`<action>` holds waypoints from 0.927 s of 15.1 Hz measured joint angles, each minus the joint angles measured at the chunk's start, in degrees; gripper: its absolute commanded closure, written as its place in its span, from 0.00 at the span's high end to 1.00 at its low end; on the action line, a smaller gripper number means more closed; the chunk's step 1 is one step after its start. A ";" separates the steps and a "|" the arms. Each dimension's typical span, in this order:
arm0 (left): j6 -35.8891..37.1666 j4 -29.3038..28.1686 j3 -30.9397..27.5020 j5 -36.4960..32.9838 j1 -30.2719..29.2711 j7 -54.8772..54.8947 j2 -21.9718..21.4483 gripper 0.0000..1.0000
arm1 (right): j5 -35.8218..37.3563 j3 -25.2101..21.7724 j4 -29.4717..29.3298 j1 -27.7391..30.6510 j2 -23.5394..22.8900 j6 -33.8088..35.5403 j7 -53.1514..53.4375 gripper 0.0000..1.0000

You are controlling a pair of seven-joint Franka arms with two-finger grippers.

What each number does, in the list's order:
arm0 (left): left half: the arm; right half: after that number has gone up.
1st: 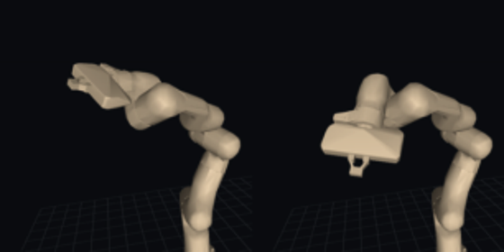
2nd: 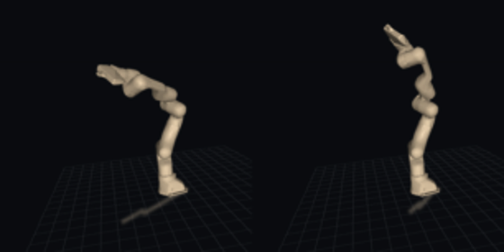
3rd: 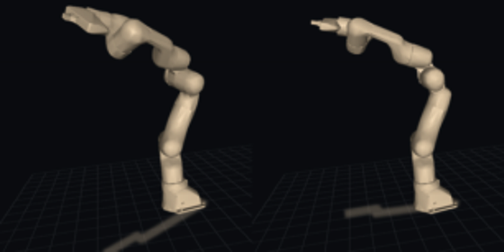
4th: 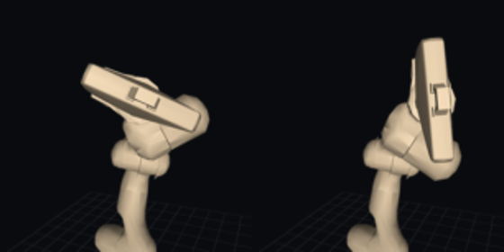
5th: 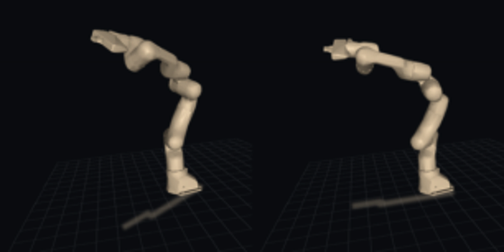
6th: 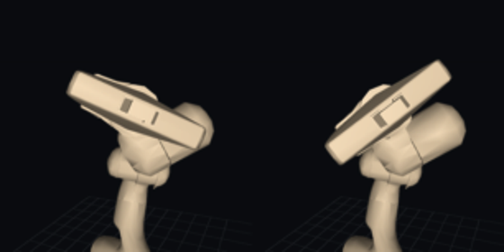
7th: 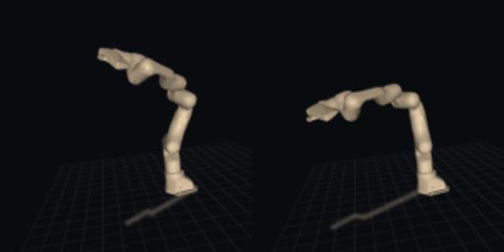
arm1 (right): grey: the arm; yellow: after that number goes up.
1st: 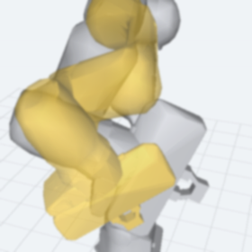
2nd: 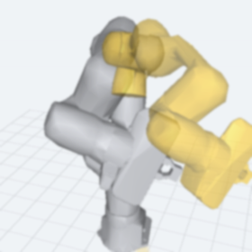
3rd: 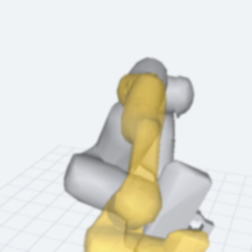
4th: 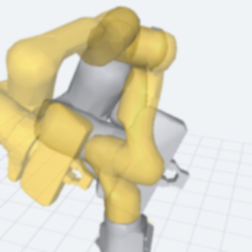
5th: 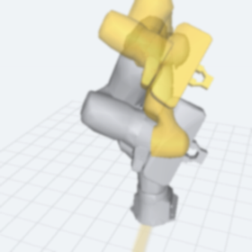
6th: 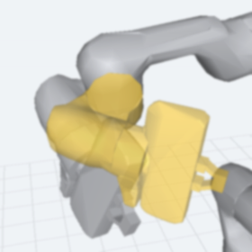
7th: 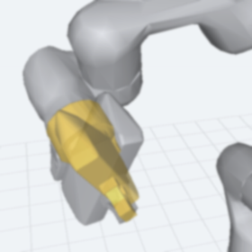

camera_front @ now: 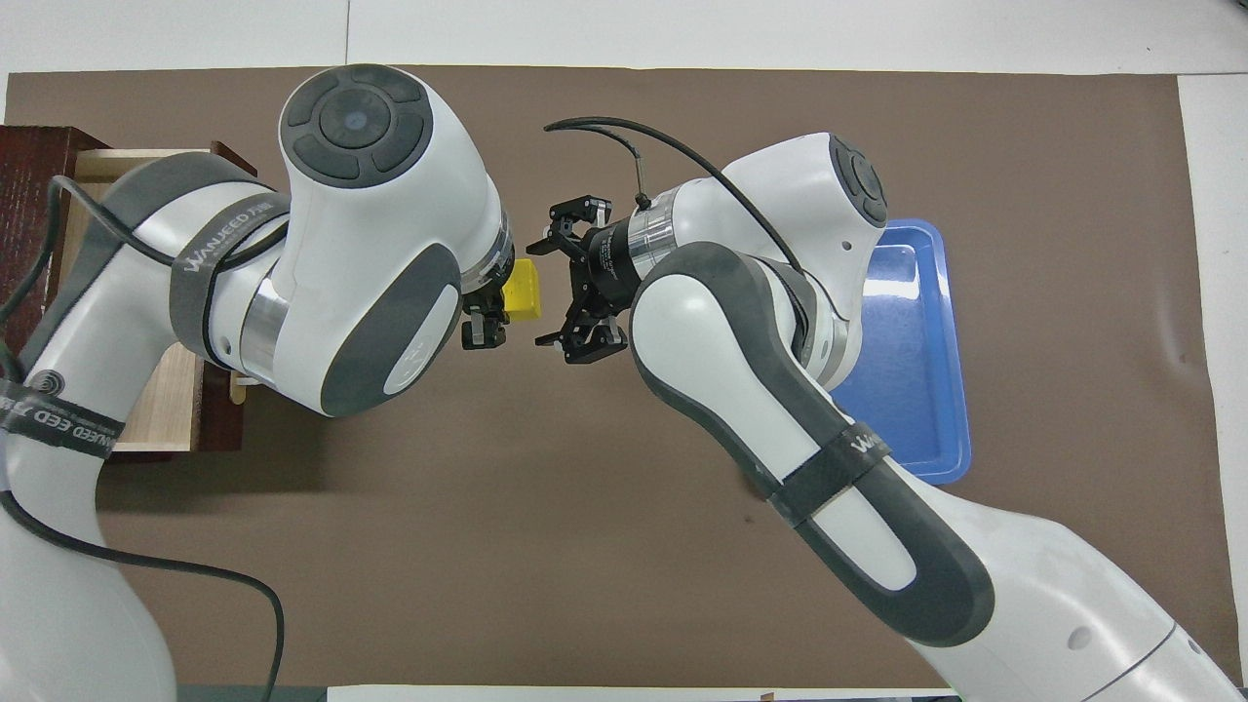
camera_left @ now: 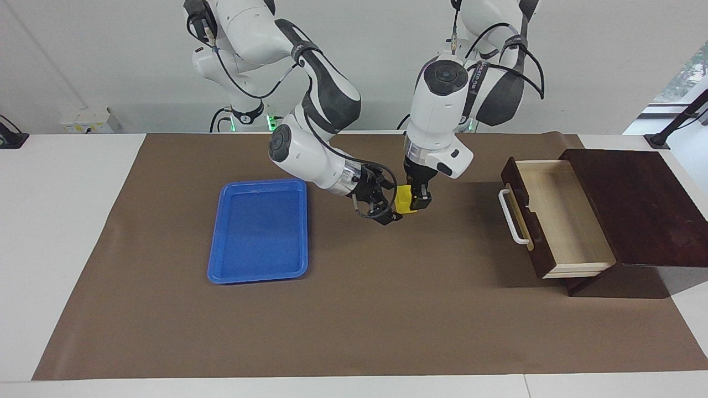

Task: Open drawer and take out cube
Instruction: 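Grasp the yellow cube with the right gripper from the left gripper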

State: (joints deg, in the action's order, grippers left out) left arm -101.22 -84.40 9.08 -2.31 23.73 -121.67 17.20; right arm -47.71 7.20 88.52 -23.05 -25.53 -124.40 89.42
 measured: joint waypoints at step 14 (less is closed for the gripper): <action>0.36 -0.03 0.04 0.00 0.00 0.00 0.00 0.00 | 0.00 0.02 -0.10 -1.49 -0.07 0.29 0.07 0.35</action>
State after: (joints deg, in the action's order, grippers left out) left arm -100.85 -84.42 9.11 -2.31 23.73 -121.67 17.20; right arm -47.71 7.22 88.42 -24.54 -25.60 -124.11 89.49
